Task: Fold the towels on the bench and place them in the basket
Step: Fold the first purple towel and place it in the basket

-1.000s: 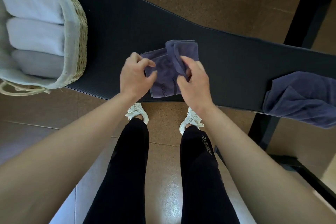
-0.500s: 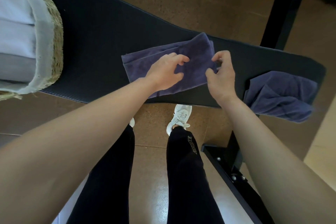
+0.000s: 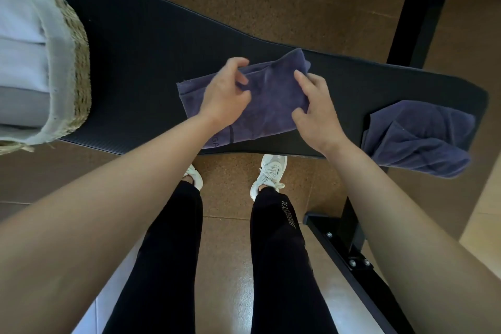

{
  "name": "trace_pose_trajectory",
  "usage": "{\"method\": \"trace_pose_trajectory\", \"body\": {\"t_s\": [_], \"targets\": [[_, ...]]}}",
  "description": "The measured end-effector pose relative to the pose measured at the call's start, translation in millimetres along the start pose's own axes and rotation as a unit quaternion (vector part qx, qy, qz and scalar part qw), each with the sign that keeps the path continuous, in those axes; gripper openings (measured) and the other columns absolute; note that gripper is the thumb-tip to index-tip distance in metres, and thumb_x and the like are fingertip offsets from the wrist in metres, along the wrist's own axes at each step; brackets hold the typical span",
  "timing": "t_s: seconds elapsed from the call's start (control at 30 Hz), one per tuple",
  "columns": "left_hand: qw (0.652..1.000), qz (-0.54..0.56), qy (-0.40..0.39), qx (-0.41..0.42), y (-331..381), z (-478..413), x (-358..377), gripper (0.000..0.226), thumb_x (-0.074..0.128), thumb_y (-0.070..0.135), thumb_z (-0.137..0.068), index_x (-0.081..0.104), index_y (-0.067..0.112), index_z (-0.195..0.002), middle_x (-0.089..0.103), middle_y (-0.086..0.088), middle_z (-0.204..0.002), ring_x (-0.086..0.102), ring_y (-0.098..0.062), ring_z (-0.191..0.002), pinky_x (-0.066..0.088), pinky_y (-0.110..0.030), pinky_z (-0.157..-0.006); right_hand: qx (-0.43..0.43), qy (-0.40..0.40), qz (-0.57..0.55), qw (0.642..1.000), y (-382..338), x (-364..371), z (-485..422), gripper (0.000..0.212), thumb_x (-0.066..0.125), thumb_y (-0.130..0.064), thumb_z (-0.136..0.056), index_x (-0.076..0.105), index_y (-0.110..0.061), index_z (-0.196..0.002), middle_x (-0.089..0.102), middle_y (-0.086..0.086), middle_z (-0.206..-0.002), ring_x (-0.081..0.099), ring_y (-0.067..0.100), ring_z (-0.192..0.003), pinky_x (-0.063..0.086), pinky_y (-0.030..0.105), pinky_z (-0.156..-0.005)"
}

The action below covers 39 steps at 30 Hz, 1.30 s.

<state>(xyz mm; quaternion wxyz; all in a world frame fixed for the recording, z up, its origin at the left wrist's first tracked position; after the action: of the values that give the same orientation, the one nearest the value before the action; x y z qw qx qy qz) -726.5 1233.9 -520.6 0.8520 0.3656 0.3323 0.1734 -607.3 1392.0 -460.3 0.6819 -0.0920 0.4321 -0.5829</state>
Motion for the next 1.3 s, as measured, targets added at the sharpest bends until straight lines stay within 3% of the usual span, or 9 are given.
{"method": "trace_pose_trajectory", "body": {"t_s": [0.13, 0.27, 0.4, 0.63, 0.8, 0.9, 1.03, 1.13, 1.3], "targets": [[0.983, -0.148, 0.111, 0.02, -35.4, 30.6, -55.9, 0.034, 0.073, 0.023, -0.079, 0.067, 0.026, -0.113, 0.057, 0.0, -0.113, 0.054, -0.022, -0.106, 0.052, -0.046, -0.088, -0.045, -0.029, 0.021, 0.998, -22.6, 27.6, 7.1, 0.075, 0.057, 0.002, -0.095, 0.027, -0.016, -0.161, 0.021, -0.009, -0.159, 0.029, -0.004, -0.136, 0.036, 0.002, -0.1], [0.958, -0.282, 0.036, -0.02, -75.5, 55.1, -76.3, 0.071, 0.085, 0.05, -0.072, 0.055, 0.039, -0.136, 0.039, -0.006, -0.143, 0.037, -0.035, -0.13, 0.039, -0.05, -0.103, -0.07, -0.078, 0.038, 0.994, -46.3, 70.3, 8.9, 0.081, 0.057, 0.003, -0.093, 0.02, -0.019, -0.163, 0.009, -0.012, -0.165, 0.022, 0.004, -0.146, 0.026, 0.001, -0.101], [0.942, -0.334, -0.021, -0.023, -96.4, 56.5, -77.4, 0.101, 0.087, 0.059, -0.066, 0.034, 0.046, -0.151, 0.027, -0.006, -0.152, 0.033, -0.036, -0.132, 0.034, -0.05, -0.107, -0.105, -0.102, 0.057, 0.988, -67.1, 110.4, 10.1, 0.084, 0.059, 0.004, -0.092, 0.02, -0.02, -0.162, 0.011, -0.013, -0.165, 0.033, 0.01, -0.141, 0.043, 0.017, -0.102], [0.935, -0.354, 0.002, 0.015, -102.5, 54.0, -77.5, 0.103, 0.086, 0.062, -0.065, 0.034, 0.039, -0.151, 0.031, -0.008, -0.15, 0.036, -0.037, -0.129, 0.039, -0.05, -0.103, -0.15, -0.132, 0.167, 0.965, -68.8, 171.5, 6.7, 0.093, 0.073, -0.005, -0.088, 0.019, -0.02, -0.163, 0.009, -0.005, -0.168, 0.062, 0.022, -0.116, 0.061, 0.036, -0.087], [0.971, -0.236, 0.033, -0.01, -112.8, 49.0, -95.7, 0.083, 0.079, 0.033, -0.079, 0.041, 0.031, -0.153, 0.042, -0.006, -0.142, 0.043, -0.03, -0.125, 0.04, -0.047, -0.103, -0.179, -0.175, 0.218, 0.943, -61.0, 196.5, 3.3, 0.093, 0.076, -0.023, -0.086, 0.022, -0.04, -0.16, -0.005, -0.001, -0.172, 0.049, 0.025, -0.136, 0.059, 0.041, -0.093], [0.975, -0.158, 0.152, -0.029, -119.1, 50.1, -125.5, 0.062, 0.061, 0.012, -0.082, 0.054, 0.022, -0.142, 0.053, -0.007, -0.132, 0.052, -0.026, -0.117, 0.048, -0.046, -0.1, -0.184, -0.14, 0.166, 0.959, -69.1, 182.0, 9.6, 0.079, 0.071, -0.018, -0.09, 0.034, -0.037, -0.157, 0.024, 0.0, -0.166, 0.061, 0.012, -0.115, 0.059, 0.031, -0.088], [0.965, -0.195, 0.159, 0.08, -80.7, 50.1, -119.8, 0.04, 0.062, 0.019, -0.087, 0.067, 0.022, -0.127, 0.061, -0.004, -0.123, 0.055, -0.026, -0.112, 0.048, -0.044, -0.092, -0.079, 0.047, 0.1, 0.991, -45.9, 138.2, 13.0, 0.04, 0.07, -0.015, -0.09, 0.062, -0.019, -0.13, 0.052, -0.002, -0.122, 0.059, 0.011, -0.092, 0.057, 0.038, -0.084], [0.948, -0.268, 0.061, 0.161, -55.5, 43.0, -89.6, 0.032, 0.069, 0.032, -0.087, 0.07, 0.027, -0.119, 0.055, -0.004, -0.143, 0.045, -0.032, -0.134, 0.039, -0.049, -0.101, 0.057, 0.118, 0.117, 0.984, -8.6, 125.2, 15.6, 0.059, 0.081, -0.027, -0.083, 0.05, -0.015, -0.133, 0.045, 0.006, -0.129, 0.052, 0.023, -0.115, 0.053, 0.036, -0.089], [0.94, -0.309, -0.068, 0.126, -65.2, 29.6, -64.9, 0.037, 0.082, 0.034, -0.08, 0.066, 0.03, -0.114, 0.04, -0.006, -0.158, 0.031, -0.036, -0.146, 0.03, -0.057, -0.11, 0.144, 0.089, 0.1, 0.981, 16.0, 128.6, 8.7, 0.079, 0.087, -0.034, -0.077, 0.039, -0.013, -0.137, 0.051, 0.01, -0.134, 0.049, 0.032, -0.124, 0.05, 0.046, -0.097]]}}
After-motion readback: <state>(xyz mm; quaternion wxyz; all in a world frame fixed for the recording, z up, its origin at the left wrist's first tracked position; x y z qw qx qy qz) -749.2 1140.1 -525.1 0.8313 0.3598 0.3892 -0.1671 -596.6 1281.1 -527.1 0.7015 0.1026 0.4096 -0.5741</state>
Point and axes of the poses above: each hand's wrist, its own z-axis away from the middle knuckle, its own x-axis out of the palm, y = z × x, the point moved 7 cm from there along -z, towards the middle knuckle
